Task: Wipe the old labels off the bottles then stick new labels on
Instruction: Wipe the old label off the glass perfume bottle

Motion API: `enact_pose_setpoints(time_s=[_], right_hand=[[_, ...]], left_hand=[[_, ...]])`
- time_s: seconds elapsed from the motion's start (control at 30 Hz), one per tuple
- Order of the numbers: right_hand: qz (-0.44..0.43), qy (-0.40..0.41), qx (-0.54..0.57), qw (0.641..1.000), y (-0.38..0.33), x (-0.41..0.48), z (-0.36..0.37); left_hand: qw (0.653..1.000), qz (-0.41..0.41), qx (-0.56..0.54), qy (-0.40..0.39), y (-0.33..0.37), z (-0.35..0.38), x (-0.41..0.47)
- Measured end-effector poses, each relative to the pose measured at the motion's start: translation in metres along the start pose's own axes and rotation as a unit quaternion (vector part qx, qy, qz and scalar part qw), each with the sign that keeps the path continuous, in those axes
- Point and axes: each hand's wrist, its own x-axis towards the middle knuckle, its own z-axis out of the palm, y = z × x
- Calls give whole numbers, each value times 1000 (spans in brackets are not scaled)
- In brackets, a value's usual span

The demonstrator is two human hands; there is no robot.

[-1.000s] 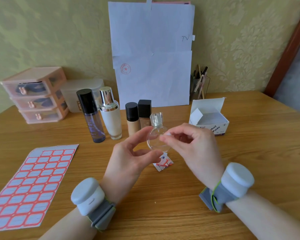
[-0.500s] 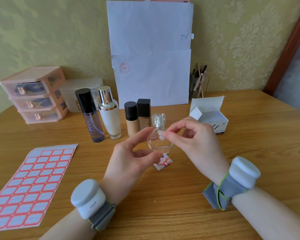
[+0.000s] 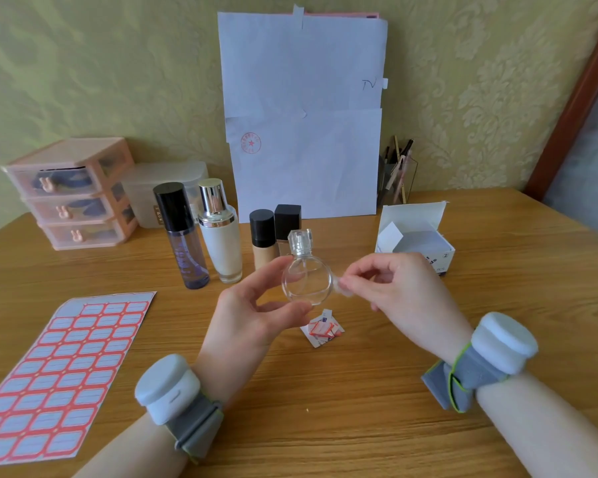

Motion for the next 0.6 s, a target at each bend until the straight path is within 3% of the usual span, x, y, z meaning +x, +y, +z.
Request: enact_pose_setpoints(time_s=[0.17,0.3,0.43,0.6], right_hand=[[37,-125,-195,972,10,1,-7],[48,-124,-212,968,12,2,-12],[16,-55,-123,991,11,5,-14],[41,-87,104,990,1,7,-10]], left_hand=[[1000,0,1,-1,-1,-1,1],[1000,-3,6,1,0,-1,1],[1000,-2,16,2,1,3,0],[998,32,54,-4,9,9,10]])
